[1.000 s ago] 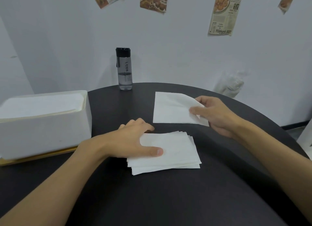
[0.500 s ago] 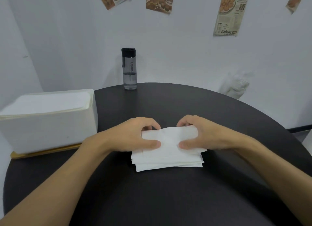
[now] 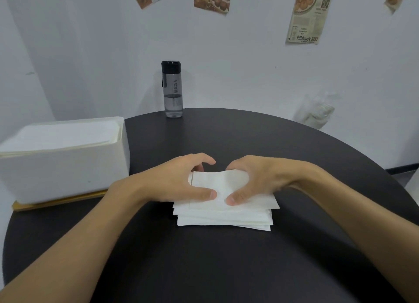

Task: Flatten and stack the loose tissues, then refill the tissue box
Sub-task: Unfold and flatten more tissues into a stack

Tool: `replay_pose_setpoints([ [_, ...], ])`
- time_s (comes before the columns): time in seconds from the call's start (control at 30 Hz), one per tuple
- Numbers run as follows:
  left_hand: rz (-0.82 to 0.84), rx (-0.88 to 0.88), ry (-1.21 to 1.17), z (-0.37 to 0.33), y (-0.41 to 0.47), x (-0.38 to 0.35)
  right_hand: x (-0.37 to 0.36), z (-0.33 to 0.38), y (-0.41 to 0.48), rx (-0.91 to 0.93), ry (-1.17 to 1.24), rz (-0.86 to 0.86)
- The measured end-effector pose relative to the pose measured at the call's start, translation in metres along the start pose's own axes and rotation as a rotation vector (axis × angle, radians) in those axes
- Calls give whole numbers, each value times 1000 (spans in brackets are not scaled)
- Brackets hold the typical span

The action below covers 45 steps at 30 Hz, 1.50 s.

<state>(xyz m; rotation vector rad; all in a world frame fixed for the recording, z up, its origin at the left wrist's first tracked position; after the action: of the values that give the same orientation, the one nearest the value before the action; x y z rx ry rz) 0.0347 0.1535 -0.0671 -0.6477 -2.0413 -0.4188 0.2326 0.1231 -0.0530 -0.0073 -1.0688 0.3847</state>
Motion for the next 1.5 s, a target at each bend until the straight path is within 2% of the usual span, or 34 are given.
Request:
replay_pose_setpoints([
  [0.13, -34, 2, -27, 1, 0, 1, -4, 0, -5, 5, 134, 21],
  [0.3, -134, 40, -129, 2, 1, 8, -4, -2, -11, -9, 203, -136],
  [0.37, -218, 92, -279, 2, 2, 11, -3, -6, -13, -25, 342, -244],
  [0.43, -370, 152, -482, 0, 3, 11, -2, -13, -13, -39, 535, -401],
  [0.5, -500, 196, -813, -5, 4, 7, -1, -15, -12, 14, 747, -516],
  [0.57, -508, 165, -1111, -16, 6, -1, -4, -11, -11, 91, 927, -578],
  [0.6, -506, 124, -1147, -23, 7, -5, -6, -7, -11, 126, 981, -600],
  [0.8, -784, -19, -926, -45, -1, -5, -11, 7, -14, 234, 958, -621],
  [0.93, -838, -36, -869, -43, -3, -5, -8, 7, -18, 226, 937, -662],
  [1.1, -791, -34, -856, -45, 0, -12, -10, 9, -17, 228, 983, -713],
  [1.2, -749, -38, -812, -51, -1, -19, -14, 13, -17, 245, 904, -733],
  [1.3, -781, -92, -789, -59, -4, -17, -8, 19, -21, 311, 886, -790],
  [1.5, -741, -153, -867, -61, -5, -20, -5, 13, -24, 310, 935, -752],
])
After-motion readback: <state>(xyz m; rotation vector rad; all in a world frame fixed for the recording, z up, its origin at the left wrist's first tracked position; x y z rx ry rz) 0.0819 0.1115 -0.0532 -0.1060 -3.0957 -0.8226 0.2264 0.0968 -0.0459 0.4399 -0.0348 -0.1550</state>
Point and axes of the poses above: each hand's wrist, its own y-axis towards the middle knuckle, its own x-axis out of the back of the hand, z = x × y, the point moved 3 cm from there along y, towards the middle knuckle, and after that the axes turned 4 degrees about -z, right-handed, at the moved point
